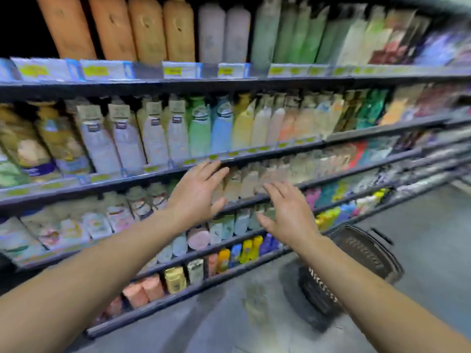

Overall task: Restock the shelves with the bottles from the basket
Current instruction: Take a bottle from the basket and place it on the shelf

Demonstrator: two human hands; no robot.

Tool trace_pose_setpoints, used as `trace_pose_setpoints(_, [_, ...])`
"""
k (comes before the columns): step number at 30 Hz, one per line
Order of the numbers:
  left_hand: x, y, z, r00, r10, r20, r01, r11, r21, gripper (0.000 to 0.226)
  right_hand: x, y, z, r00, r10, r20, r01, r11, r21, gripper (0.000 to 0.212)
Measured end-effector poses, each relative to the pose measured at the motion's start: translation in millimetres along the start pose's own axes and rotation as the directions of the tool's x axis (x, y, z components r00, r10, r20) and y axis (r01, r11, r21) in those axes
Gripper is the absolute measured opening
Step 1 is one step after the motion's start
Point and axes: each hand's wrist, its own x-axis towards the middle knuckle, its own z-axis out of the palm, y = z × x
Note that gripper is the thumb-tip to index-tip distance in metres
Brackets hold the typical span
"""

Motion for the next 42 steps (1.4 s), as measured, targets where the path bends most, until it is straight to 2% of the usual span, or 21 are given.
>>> trace_pose_setpoints(4, [26, 73, 55, 0.993, 0.073, 0.093, -0.067, 0.996, -0.062, 0.071, -53, 83, -4, 0.992, 0.120, 0.026, -0.119, 0.993, -0.012, 0.074])
trace_pose_setpoints(8, [55, 143, 116, 0.971, 0.182, 0.157, -0.163, 0.978, -0.128, 0.070, -108, 171, 6, 0.960, 0.254, 0.119, -0.254, 0.967, -0.015, 0.066])
trace_pose_setpoints(13, [97, 223, 196, 0.931, 0.271, 0.246, -0.220, 0.951, -0.216, 0.068, -154, 279, 34, 0.878, 0.428, 0.215, -0.427, 0.903, -0.052, 0.066])
trace_pose_setpoints(19, [170, 283, 297, 0.897, 0.296, 0.328, -0.223, 0.944, -0.242, 0.068, -156, 416, 77, 0.777, 0.516, 0.361, -0.522, 0.848, -0.088, 0.072])
trace_pose_setpoints(23, [221, 318, 352, 0.864, 0.299, 0.405, -0.203, 0.943, -0.263, 0.067, -150, 493, 98, 0.733, 0.514, 0.444, -0.530, 0.842, -0.100, 0.070])
trace_pose_setpoints(29, [277, 348, 403, 0.823, 0.294, 0.486, -0.182, 0.947, -0.265, 0.068, -135, 574, 119, 0.688, 0.491, 0.535, -0.553, 0.832, -0.052, 0.063])
trace_pose_setpoints(33, [307, 362, 437, 0.804, 0.225, 0.550, -0.114, 0.967, -0.229, 0.070, -120, 631, 139, 0.648, 0.441, 0.621, -0.542, 0.840, -0.031, 0.065])
trace_pose_setpoints(39, [341, 398, 512, 0.810, 0.076, 0.581, 0.050, 0.979, -0.197, 0.058, -83, 728, 196, 0.624, 0.294, 0.724, -0.466, 0.883, 0.044, 0.068])
trace_pose_setpoints(41, [345, 410, 544, 0.778, -0.012, 0.628, 0.153, 0.973, -0.171, 0.060, -73, 755, 222, 0.594, 0.242, 0.767, -0.456, 0.887, 0.074, 0.068])
trace_pose_setpoints(42, [344, 415, 560, 0.741, -0.064, 0.668, 0.226, 0.961, -0.159, 0.063, -69, 765, 235, 0.579, 0.216, 0.786, -0.452, 0.888, 0.088, 0.067])
